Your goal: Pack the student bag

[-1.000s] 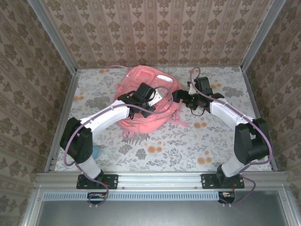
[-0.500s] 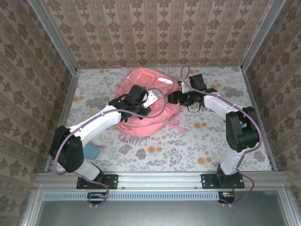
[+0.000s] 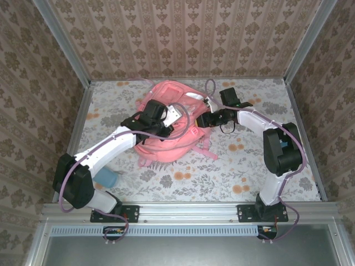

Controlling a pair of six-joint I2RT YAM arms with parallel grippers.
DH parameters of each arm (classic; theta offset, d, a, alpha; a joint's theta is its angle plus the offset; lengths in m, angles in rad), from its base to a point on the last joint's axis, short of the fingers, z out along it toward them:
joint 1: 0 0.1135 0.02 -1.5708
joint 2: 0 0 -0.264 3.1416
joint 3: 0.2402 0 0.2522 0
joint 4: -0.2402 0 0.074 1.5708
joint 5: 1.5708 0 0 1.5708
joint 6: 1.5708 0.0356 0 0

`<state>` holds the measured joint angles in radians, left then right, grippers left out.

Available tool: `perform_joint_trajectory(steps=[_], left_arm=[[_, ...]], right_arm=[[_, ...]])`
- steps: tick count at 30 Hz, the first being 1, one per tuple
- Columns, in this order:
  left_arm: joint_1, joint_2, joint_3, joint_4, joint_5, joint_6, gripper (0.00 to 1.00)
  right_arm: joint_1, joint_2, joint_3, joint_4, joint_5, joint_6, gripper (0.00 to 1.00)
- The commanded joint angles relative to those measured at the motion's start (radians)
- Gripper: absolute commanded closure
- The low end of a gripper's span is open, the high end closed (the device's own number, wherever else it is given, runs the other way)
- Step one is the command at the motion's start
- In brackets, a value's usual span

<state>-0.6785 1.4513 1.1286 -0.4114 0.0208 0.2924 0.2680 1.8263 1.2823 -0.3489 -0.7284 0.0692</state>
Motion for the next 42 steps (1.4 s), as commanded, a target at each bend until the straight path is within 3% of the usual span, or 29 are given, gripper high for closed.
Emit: perform_joint_trajectory(steps=[1,9,17,20,32,36,42], left_arm=[[0.009,-0.068,0.011,0.098,0.053,0.000,1.00],[0.013,-0.068,0.009,0.099,0.066,-0.009,1.00],[0.016,-0.069,0.003,0.105,0.062,-0.018,1.00],[0.017,-0.069,-0.001,0.108,0.064,-0.021,1.00],[0.019,-0.047,-0.007,0.113,0.090,-0.010,1.00],[0.019,-0.048,-0.011,0.124,0.089,-0.017,1.00],[0.020,-0.059,-0.015,0.118,0.102,-0.003,1.00]], right_arm=[[0.012,0.033,0.041,-0.049,-0.067,-0.074,0.58],[0.031,0.041,0.040,-0.064,-0.035,-0.117,0.60],[0.032,-0.043,-0.007,-0.006,0.123,-0.096,0.89],[0.031,-0.083,-0.027,0.003,0.159,-0.091,0.94],[0.059,-0.159,-0.031,-0.078,0.179,-0.114,0.98],[0.069,-0.157,-0.032,-0.075,0.237,-0.097,0.94],[0.076,-0.133,-0.027,-0.058,0.327,-0.140,0.60]])
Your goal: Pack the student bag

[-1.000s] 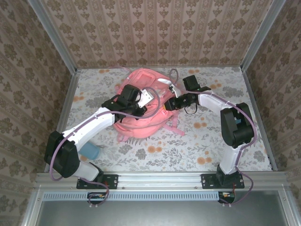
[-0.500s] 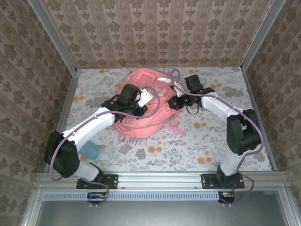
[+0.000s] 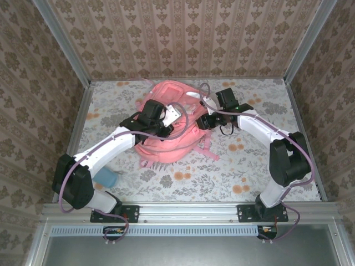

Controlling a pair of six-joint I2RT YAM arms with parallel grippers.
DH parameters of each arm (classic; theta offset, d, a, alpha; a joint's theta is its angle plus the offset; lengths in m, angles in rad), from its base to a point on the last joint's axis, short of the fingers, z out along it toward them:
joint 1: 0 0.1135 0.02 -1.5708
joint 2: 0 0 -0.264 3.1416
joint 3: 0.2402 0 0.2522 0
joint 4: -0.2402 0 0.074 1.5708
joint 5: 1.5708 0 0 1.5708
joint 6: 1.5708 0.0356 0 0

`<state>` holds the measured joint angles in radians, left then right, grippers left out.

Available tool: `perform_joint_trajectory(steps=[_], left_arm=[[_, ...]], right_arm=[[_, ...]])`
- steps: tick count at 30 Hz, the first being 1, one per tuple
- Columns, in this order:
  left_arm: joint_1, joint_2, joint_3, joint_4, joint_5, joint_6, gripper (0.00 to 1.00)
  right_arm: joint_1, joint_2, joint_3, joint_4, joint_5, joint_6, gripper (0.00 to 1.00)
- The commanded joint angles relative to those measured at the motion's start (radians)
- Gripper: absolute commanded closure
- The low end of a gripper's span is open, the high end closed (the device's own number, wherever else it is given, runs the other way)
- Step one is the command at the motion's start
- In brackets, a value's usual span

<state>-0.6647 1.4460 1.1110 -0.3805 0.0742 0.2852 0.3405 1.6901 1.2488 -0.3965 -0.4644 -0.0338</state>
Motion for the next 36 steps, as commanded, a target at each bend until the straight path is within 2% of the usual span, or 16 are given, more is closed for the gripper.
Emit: perform_joint_trajectory(steps=[1,6,9,12,14,19,24,28,36], left_arm=[[0.007,-0.059,0.002,0.083,0.051,0.014,1.00],[0.014,-0.095,-0.017,0.074,0.065,0.041,1.00],[0.023,-0.120,-0.032,0.080,0.074,0.051,1.00],[0.028,-0.143,-0.045,0.078,0.103,0.069,1.00],[0.033,-0.158,-0.054,0.077,0.119,0.071,1.00],[0.040,-0.173,-0.065,0.080,0.138,0.059,1.00],[0.046,-0.165,-0.067,0.073,0.130,0.058,1.00],[0.049,-0.164,-0.074,0.072,0.128,0.056,1.00],[0.054,-0.162,-0.082,0.083,0.132,0.056,1.00]], right_arm=[[0.003,0.014,0.013,-0.015,0.055,-0.059,0.58],[0.021,0.040,0.038,-0.077,-0.004,-0.212,0.54],[0.034,0.042,0.039,-0.087,-0.001,-0.275,0.59],[0.043,0.053,0.038,-0.043,0.073,-0.287,0.64],[0.045,0.070,0.053,-0.043,0.074,-0.301,0.68],[0.068,0.084,0.050,-0.041,0.038,-0.382,0.69],[0.071,0.048,0.019,0.022,0.087,-0.391,0.83],[0.072,0.015,0.018,0.008,0.132,-0.401,0.92],[0.070,-0.052,-0.005,-0.023,0.145,-0.403,0.96]])
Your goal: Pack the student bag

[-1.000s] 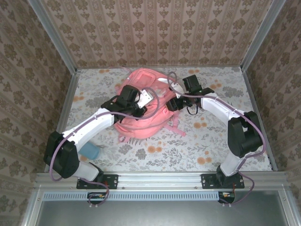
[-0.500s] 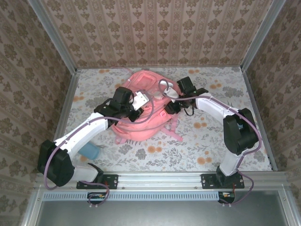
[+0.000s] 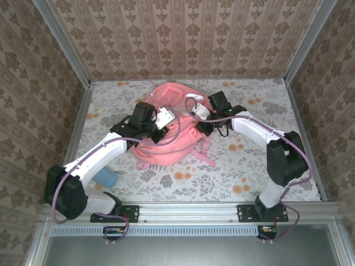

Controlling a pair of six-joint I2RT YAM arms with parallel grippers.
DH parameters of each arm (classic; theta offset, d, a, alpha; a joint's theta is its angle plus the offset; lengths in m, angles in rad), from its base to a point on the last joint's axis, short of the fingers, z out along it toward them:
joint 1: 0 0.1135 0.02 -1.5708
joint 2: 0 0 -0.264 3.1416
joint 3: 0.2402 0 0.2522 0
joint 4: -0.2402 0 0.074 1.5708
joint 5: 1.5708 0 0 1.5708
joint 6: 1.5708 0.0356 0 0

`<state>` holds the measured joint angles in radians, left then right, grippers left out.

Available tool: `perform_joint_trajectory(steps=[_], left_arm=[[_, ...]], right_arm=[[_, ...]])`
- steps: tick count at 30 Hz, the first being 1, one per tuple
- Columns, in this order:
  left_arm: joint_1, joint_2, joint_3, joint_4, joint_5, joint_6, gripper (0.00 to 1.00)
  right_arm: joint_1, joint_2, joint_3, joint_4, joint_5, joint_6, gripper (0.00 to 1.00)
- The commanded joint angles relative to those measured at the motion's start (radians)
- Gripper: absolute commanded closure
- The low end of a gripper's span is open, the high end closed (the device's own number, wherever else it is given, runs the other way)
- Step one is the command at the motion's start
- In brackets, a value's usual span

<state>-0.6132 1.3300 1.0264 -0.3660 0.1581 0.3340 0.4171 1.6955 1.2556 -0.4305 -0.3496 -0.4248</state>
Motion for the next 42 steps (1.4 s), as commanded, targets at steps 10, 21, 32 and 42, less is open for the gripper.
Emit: perform_joint_trajectory(steps=[10,21,32,42], left_arm=[[0.004,-0.047,-0.002,0.086,0.058,0.002,1.00],[0.006,-0.052,-0.003,0.102,0.096,-0.008,1.00],[0.007,-0.043,-0.001,0.105,0.118,-0.016,1.00],[0.007,-0.015,0.004,0.104,0.064,-0.027,1.00]], right_arm=[[-0.009,-0.085,-0.021,0.007,-0.030,0.062,0.83],[-0.003,0.008,0.034,0.005,-0.052,0.080,0.57],[0.009,0.057,0.049,0.055,-0.011,0.089,0.63],[0.002,-0.060,-0.023,0.080,0.104,0.048,0.95]])
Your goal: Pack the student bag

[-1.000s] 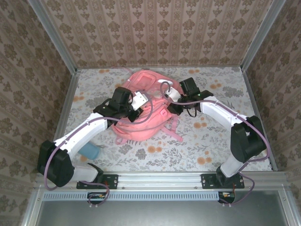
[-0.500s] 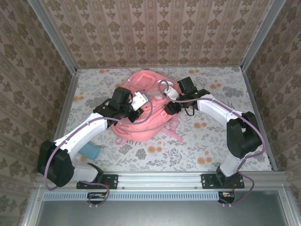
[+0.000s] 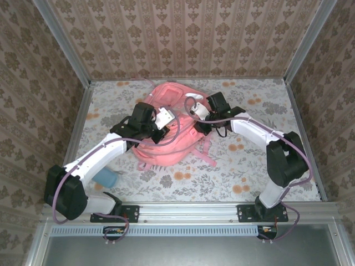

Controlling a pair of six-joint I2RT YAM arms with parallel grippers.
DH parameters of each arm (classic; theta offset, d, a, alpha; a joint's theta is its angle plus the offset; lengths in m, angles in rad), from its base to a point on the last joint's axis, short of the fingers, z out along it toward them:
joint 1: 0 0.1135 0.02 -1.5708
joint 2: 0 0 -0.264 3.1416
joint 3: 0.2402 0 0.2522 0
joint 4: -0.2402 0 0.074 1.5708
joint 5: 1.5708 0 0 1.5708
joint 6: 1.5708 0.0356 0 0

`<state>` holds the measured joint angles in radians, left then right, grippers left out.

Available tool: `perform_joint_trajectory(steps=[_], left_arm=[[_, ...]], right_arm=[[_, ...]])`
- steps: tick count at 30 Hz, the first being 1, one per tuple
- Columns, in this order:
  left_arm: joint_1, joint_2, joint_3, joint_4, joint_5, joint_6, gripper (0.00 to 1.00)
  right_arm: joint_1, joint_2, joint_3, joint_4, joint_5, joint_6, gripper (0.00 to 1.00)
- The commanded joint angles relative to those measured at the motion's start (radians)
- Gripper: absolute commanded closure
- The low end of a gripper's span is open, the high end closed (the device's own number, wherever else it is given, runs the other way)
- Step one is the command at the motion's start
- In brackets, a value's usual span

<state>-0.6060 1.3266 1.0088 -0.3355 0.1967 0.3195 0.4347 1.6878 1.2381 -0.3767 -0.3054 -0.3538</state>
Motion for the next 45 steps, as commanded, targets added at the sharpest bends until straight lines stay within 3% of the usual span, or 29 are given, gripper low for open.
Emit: perform_joint_trajectory(steps=[1,10,16,19,23,31,40,45], left_arm=[[0.000,-0.007,0.022,0.075,0.020,-0.013,1.00],[0.000,0.033,0.034,0.097,0.009,-0.022,1.00],[0.000,0.034,0.028,0.121,0.043,-0.017,1.00],[0.000,0.037,0.022,0.135,0.047,-0.025,1.00],[0.000,0.052,0.030,0.171,0.021,-0.079,1.00],[-0.021,0.116,0.048,0.226,0.037,-0.130,1.00],[-0.044,0.159,0.052,0.313,-0.057,-0.243,1.00],[-0.053,0.189,0.067,0.356,-0.028,-0.314,1.00]], right_arm=[[-0.017,-0.055,-0.001,0.000,0.060,-0.029,0.96],[-0.014,-0.086,0.045,-0.192,-0.215,-0.012,0.97],[-0.027,-0.095,0.077,-0.213,-0.212,0.069,0.94],[-0.035,-0.076,0.108,-0.234,-0.269,0.112,0.95],[-0.028,-0.073,0.085,-0.188,-0.337,0.181,1.00],[0.025,-0.097,0.044,-0.081,-0.410,0.328,1.00],[0.076,-0.115,-0.061,0.115,-0.483,0.612,1.00],[0.130,-0.086,-0.099,0.192,-0.499,0.668,1.00]])
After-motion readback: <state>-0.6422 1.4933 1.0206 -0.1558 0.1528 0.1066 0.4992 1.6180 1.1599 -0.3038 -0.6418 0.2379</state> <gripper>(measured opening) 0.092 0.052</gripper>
